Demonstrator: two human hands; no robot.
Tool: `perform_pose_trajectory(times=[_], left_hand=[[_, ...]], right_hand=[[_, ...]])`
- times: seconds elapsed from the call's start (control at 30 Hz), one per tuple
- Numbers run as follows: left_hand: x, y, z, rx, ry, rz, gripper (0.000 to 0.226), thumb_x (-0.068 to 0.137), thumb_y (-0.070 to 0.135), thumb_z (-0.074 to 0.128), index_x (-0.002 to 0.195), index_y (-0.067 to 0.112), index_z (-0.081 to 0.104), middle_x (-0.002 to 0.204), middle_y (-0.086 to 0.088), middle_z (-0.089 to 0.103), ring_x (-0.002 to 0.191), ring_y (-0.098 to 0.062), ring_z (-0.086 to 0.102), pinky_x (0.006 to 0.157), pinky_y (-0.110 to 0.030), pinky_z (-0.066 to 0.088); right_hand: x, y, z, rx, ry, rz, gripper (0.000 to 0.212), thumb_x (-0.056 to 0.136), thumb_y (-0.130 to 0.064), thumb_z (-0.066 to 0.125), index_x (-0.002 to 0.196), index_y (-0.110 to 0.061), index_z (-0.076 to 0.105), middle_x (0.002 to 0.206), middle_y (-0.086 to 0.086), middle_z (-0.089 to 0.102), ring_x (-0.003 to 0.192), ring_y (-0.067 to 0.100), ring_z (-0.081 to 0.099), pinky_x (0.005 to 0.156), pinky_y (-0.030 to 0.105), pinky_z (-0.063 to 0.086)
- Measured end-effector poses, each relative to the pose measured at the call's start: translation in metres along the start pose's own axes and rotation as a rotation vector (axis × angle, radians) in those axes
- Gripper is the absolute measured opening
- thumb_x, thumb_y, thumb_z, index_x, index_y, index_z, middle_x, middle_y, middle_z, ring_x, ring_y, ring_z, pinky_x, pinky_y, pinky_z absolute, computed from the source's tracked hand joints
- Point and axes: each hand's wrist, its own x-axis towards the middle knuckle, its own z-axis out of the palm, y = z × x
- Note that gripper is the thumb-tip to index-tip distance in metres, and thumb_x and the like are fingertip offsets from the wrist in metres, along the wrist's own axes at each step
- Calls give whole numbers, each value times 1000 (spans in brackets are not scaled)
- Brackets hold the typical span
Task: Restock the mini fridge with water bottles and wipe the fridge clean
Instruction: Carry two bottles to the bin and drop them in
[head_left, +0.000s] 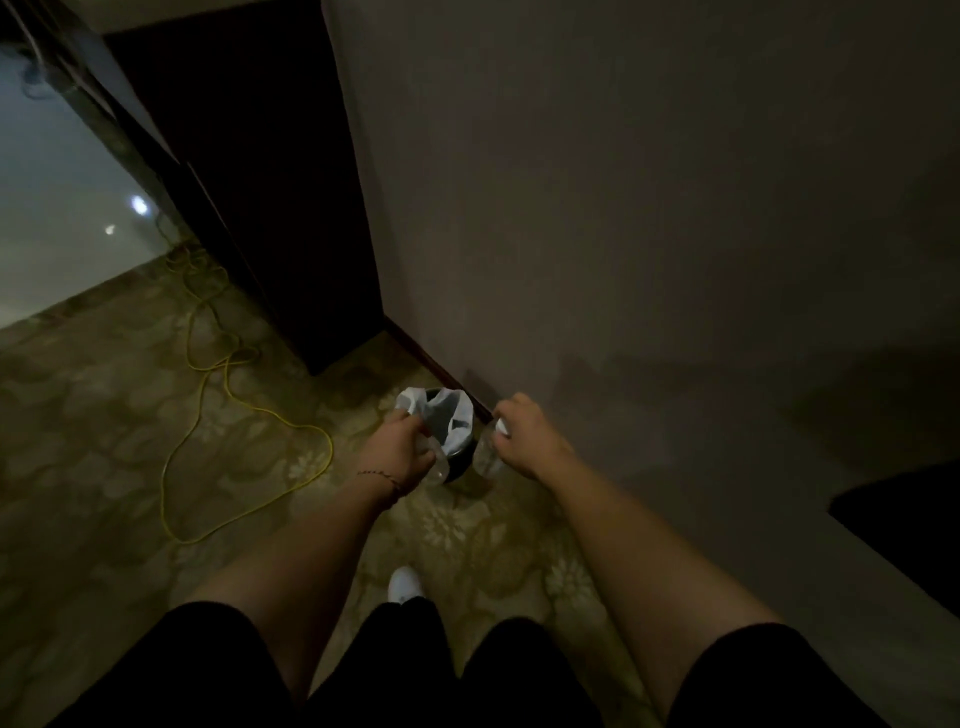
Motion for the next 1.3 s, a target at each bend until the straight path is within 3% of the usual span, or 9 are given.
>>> perform_pose_trajectory(times=[0.1,0.37,0.47,0.6,0.73,0.93,1.1,1.3], left_hand=[[60,-20,8,7,-17,-36,26,87,28,67,111,21,61,115,5,47,92,-17,56,80,-34,56],[196,-91,92,-6,-37,-105,27,90,27,66,116,23,60,116,4,49,91,-14,52,72,-25,45],[242,-120,145,16,-32,-97,25,91,27,64,115,23,59,117,4,50,93,-14,52,73,-25,45],[297,-162,215,59,-45,-81,23,91,30,61,114,25,59,121,4,51,100,-17,54,82,-35,54],[340,-205,272,139,-81,-66,24,92,33,58,114,23,59,121,1,52,99,-21,53,82,-36,50],[385,-261,332,181,-138,-81,29,93,35,61,119,22,61,127,0,59,107,-21,60,92,-35,50],[395,-273,348,144,-132,-122,34,93,34,61,124,21,57,124,-3,59,109,-23,59,96,-37,47],[355,-247,311,73,-198,-129,38,91,36,62,127,24,56,124,-2,60,108,-20,59,93,-35,51]], right_hand=[[64,-1,12,1,-14,13,26,96,-26,58,119,-15,58,119,4,48,102,23,55,89,36,50],[221,42,99,-8,-74,-43,20,96,-28,59,114,-19,58,115,0,48,98,20,57,86,41,55],[271,72,144,-13,-79,-74,23,96,-27,60,117,-18,57,118,1,50,96,16,55,83,33,52],[332,111,216,-30,-101,-97,26,97,-25,58,121,-15,57,123,5,50,93,14,51,77,26,42],[382,137,285,-28,-130,-120,27,97,-24,56,122,-13,57,128,8,51,107,26,57,83,34,47],[436,158,366,-28,-190,-108,28,95,-24,56,120,-14,62,126,8,60,116,26,58,97,36,49],[444,171,382,-63,-281,-89,44,94,-22,60,136,-12,53,145,11,46,129,30,49,105,42,45],[403,157,331,-28,-330,-30,38,95,-28,61,129,-13,54,137,9,45,116,30,55,95,42,50]])
